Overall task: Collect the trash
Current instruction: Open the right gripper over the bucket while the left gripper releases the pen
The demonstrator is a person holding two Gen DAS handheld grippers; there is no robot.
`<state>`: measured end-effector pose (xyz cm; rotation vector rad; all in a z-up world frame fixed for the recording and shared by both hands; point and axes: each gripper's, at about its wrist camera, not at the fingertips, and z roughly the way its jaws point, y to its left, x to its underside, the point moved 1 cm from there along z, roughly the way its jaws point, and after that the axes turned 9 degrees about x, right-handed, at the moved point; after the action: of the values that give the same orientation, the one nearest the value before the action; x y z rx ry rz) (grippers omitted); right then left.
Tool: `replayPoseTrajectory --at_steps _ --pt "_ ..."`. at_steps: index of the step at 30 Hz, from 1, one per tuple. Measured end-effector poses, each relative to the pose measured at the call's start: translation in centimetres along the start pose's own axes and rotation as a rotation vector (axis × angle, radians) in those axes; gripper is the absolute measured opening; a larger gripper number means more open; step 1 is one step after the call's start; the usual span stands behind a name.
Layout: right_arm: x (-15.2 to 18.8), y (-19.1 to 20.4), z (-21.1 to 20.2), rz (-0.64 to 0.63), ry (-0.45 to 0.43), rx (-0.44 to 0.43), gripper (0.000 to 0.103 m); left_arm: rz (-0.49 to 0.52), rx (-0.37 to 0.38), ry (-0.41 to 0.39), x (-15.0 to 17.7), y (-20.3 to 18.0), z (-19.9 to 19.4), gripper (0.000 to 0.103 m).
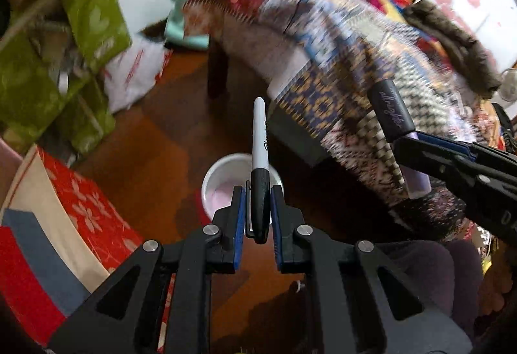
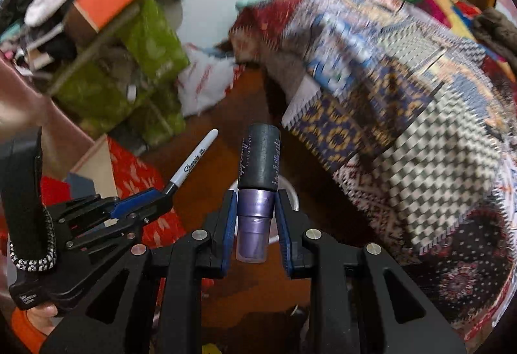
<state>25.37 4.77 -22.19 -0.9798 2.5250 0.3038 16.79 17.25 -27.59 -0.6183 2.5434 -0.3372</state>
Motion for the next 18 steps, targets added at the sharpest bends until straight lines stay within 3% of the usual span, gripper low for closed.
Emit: replayPoseTrajectory --at_steps 12,18 --pt "-0.5 -0.3 10.6 0.006 0.255 -0.037 0.022 -0.100 -0.012 0.188 0.0 3.2 8.7 0.014" --pt "-1.2 0.1 12.7 -0.009 0.297 -0.033 0.022 -0.134 -0.026 0.220 -0.8 4.2 10.8 0.014"
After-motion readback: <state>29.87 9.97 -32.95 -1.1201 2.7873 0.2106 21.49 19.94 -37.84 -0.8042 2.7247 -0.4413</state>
